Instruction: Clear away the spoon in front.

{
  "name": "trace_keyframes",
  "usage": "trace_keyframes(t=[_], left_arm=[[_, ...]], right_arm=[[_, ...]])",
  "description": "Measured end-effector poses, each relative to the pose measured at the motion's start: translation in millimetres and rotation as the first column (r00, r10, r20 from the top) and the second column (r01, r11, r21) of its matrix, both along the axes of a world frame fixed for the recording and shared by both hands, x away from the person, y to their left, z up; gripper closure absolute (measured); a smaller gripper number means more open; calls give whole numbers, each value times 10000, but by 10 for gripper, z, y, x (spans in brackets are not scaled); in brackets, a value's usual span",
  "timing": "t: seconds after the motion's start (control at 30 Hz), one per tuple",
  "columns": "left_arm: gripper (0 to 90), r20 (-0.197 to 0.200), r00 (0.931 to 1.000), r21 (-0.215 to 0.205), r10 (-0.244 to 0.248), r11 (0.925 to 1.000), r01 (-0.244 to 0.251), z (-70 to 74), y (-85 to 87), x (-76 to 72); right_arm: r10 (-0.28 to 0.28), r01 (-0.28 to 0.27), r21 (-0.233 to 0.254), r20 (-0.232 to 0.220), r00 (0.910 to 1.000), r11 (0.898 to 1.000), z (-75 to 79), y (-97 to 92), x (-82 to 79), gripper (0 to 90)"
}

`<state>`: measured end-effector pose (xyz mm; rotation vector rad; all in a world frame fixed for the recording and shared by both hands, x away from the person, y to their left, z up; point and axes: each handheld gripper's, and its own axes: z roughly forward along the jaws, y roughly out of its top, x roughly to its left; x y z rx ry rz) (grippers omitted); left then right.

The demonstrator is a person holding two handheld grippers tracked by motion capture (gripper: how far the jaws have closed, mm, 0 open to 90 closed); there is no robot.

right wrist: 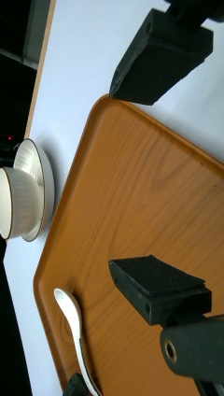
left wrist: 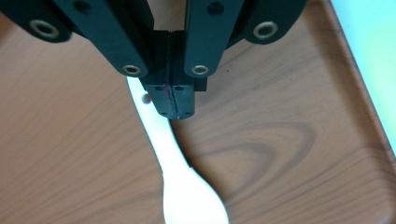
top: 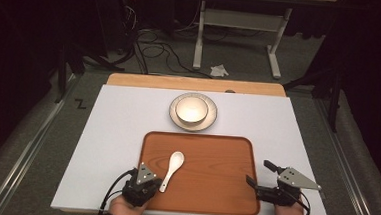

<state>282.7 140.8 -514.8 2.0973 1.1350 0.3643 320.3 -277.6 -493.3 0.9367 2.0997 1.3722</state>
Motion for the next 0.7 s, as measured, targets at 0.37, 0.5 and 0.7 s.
trace_keyframes(t=[0.37, 0.5, 0.7], left_arm=[[900, -29, 9982, -80, -603, 9982, 603, 5, -124, -44], [900, -17, 9968, -187, -801, 9966, 800, 10, -152, -47], [900, -99, 9949, -308, -1000, 9945, 997, -2, -184, -40]], right_arm=[[11, -11, -16, 4, 10000, 10000, -1, 4, 1, 164], [21, -21, -27, -14, 10000, 10000, -3, 7, 2, 164], [26, -26, -41, -28, 10000, 10000, -4, 8, 4, 163]])
